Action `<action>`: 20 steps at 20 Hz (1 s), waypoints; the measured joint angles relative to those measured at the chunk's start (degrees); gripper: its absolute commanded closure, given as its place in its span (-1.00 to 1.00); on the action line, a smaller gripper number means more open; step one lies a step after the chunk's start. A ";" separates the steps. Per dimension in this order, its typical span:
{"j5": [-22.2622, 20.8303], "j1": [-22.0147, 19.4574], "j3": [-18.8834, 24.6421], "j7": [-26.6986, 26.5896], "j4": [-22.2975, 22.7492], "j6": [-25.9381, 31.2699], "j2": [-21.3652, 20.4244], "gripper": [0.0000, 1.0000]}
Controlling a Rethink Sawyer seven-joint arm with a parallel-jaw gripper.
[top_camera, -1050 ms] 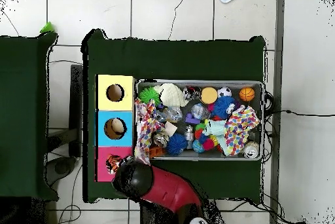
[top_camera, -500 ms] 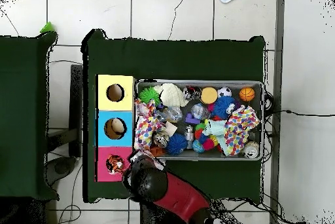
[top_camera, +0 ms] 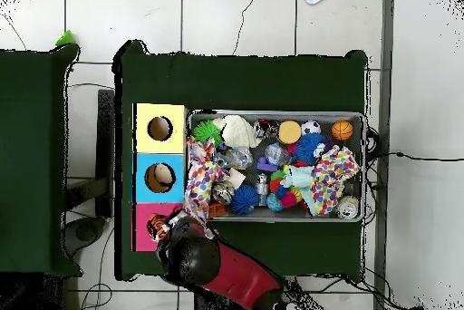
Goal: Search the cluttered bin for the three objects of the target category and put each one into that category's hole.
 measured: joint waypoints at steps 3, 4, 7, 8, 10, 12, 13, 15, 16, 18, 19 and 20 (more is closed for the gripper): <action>1.98 1.41 0.72 1.16 0.22 2.46 -1.95 -1.00; 2.73 2.38 0.68 1.57 0.25 3.96 -2.84 -1.00; 3.64 4.99 0.13 2.26 0.17 8.21 -4.85 -1.00; 3.62 5.90 -0.41 2.44 0.01 9.70 -5.31 -1.00; 3.58 7.83 -1.81 2.77 -0.41 12.77 -6.14 -1.00; 3.27 9.60 -3.64 2.95 -1.09 15.46 -6.57 -1.00; 3.11 10.11 -4.27 2.97 -1.34 16.33 -6.65 -1.00; 2.22 12.02 -7.03 3.00 -2.63 20.11 -7.05 -1.00; 1.90 12.41 -7.75 3.00 -3.07 21.10 -7.19 -1.00; 1.48 12.79 -8.60 3.00 -3.62 22.26 -7.37 -1.00; 0.73 13.35 -10.13 3.00 -4.66 24.03 -7.71 -1.00; 0.48 13.52 -10.70 3.00 -5.02 24.58 -7.79 -1.00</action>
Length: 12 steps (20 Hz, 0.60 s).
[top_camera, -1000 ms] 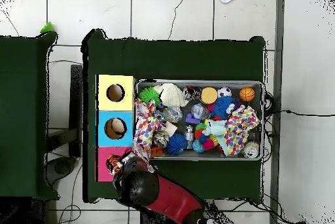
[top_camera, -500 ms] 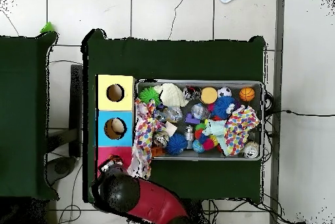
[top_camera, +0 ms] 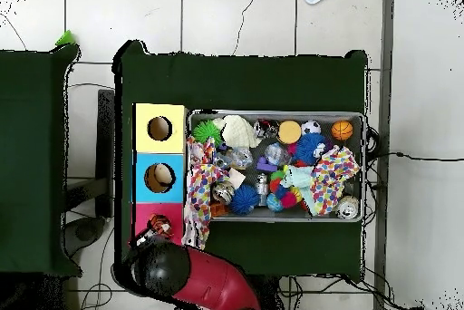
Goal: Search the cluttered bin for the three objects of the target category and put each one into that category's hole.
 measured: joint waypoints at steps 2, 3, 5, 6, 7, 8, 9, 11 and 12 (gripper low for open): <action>-1.15 1.07 -2.58 0.00 -1.68 0.61 -0.01 1.00; -1.31 1.29 -2.95 0.00 -1.95 0.62 -0.01 1.00; -1.64 1.72 -3.70 0.00 -2.49 0.63 -0.01 1.00; -1.74 2.03 -4.16 0.00 -2.79 0.61 0.00 1.00; -1.76 2.23 -4.44 0.00 -2.94 0.61 -0.01 1.00; -1.79 2.44 -4.71 0.00 -3.09 0.61 -0.01 1.00; -1.80 2.78 -5.13 0.00 -3.19 0.57 -0.01 1.00; -1.81 3.22 -5.61 0.00 -3.28 0.43 -0.01 1.00; -1.82 3.30 -5.68 0.00 -3.27 0.32 -0.01 1.00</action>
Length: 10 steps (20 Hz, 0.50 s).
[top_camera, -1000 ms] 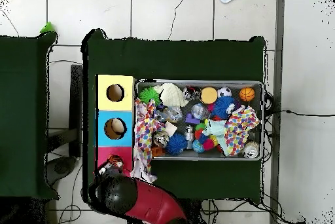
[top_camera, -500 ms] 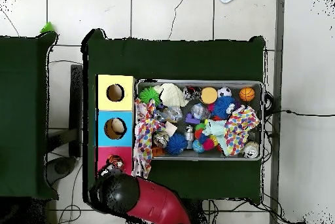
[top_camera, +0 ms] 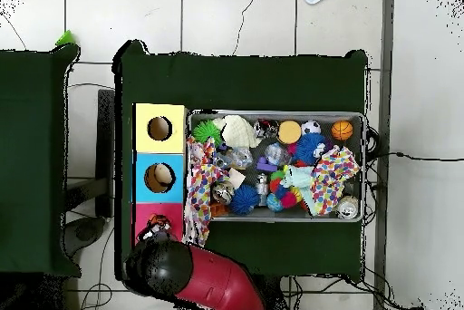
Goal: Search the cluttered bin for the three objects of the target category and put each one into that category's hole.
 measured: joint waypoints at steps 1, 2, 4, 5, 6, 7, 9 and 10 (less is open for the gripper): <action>0.05 0.05 0.01 0.00 0.01 -0.54 0.10 1.00; 0.15 0.02 0.00 0.00 0.03 -1.21 0.28 1.00; 0.38 0.00 0.01 0.00 0.06 -2.23 0.55 1.00; 0.65 -0.06 0.07 0.00 0.13 -3.42 0.80 1.00; 0.90 -0.22 0.24 0.00 0.26 -4.84 1.03 1.00; 1.09 -0.40 0.44 0.00 0.40 -5.92 1.18 1.00; 1.50 -1.10 1.25 0.00 0.89 -8.99 1.69 1.00; 1.60 -1.47 1.69 0.00 1.11 -10.22 1.93 1.00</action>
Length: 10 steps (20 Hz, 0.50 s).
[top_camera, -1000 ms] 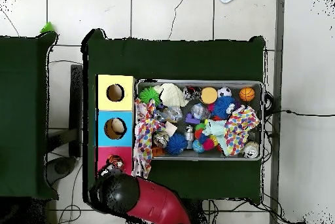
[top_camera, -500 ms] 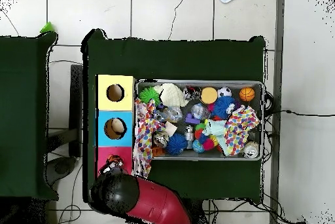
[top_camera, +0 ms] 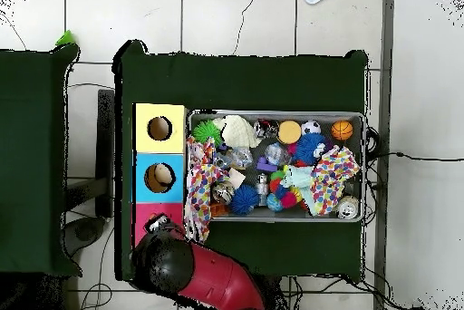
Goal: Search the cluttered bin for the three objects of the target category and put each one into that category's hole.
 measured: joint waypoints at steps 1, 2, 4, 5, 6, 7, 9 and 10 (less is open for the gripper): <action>0.13 -0.57 0.67 0.00 0.30 -1.98 0.40 1.00; 0.14 -0.85 0.99 0.00 0.41 -2.94 0.61 1.00; 0.15 -1.76 2.05 0.00 0.65 -5.91 1.49 1.00; 0.17 -2.35 2.71 0.00 0.75 -7.43 2.02 1.00; 0.18 -3.12 3.57 0.00 0.89 -9.06 2.71 1.00; 0.18 -3.55 4.06 0.00 0.99 -9.73 3.06 1.00; 0.19 -4.98 5.69 0.00 1.37 -11.59 4.13 1.00; 0.19 -5.30 6.05 0.00 1.47 -11.88 4.34 1.00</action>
